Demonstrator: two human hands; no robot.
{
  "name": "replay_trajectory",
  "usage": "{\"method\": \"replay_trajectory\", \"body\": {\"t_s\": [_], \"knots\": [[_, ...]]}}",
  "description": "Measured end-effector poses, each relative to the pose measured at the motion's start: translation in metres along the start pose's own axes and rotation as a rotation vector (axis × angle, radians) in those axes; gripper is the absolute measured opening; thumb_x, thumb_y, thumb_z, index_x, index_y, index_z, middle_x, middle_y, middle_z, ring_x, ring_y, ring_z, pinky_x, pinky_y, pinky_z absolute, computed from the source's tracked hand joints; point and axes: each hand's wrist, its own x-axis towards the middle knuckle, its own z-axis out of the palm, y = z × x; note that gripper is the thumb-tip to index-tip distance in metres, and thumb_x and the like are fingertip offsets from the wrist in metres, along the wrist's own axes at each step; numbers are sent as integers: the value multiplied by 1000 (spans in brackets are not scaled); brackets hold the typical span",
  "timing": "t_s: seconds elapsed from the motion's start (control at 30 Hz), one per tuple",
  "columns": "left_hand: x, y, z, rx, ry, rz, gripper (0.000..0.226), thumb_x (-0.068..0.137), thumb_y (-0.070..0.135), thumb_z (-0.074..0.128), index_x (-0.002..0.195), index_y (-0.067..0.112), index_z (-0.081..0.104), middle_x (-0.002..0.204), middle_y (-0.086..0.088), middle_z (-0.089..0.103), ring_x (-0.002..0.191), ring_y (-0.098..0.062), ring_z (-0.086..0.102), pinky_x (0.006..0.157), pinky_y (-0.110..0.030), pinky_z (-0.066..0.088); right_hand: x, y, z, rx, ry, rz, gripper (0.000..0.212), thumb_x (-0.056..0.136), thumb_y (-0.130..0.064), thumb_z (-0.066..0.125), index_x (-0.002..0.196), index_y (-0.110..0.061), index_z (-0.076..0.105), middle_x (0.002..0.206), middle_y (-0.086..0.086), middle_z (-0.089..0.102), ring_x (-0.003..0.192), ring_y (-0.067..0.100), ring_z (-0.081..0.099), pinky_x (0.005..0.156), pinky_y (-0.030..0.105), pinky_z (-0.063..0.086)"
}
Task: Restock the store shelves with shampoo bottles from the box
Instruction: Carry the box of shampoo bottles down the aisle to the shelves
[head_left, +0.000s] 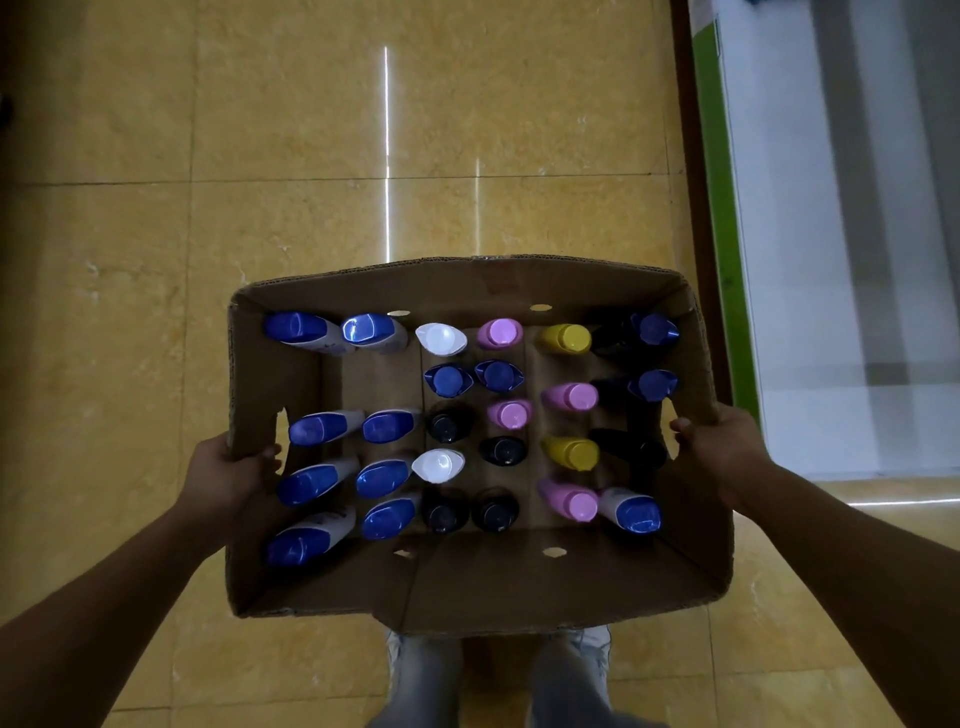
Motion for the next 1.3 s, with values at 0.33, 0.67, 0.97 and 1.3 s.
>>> {"method": "replay_trajectory", "body": {"t_s": [0.33,0.67,0.97,1.3], "knots": [[-60,23,-49,0,13,-14,30,93,3,51,123,1,54,107,-17,61,97,-30,57,80,-44,48,-64,-32,-42,-80,-5,-63,15,94,-9,58,105,-2,65,96,19,65,92,36,61,81,42,47],[-178,87,-166,-27,20,-75,26,92,1,52,118,3,55,95,-12,59,79,-22,57,66,-35,48,-199,-113,-123,-203,-2,-123,23,92,-9,58,113,-3,65,103,24,67,96,41,63,90,50,52],[-276,147,-299,-83,27,-19,19,89,-7,51,79,8,56,82,-16,57,67,-22,53,66,-37,47,-332,-199,-188,-185,9,-150,23,89,-4,62,111,2,64,103,28,66,99,43,63,92,56,50],[-344,203,-421,-20,78,57,15,85,-5,57,99,-7,60,94,-24,62,90,-36,61,79,-44,51,-439,-295,-225,-232,-44,-228,4,86,4,60,86,1,61,95,29,65,93,42,65,90,56,52]]}}
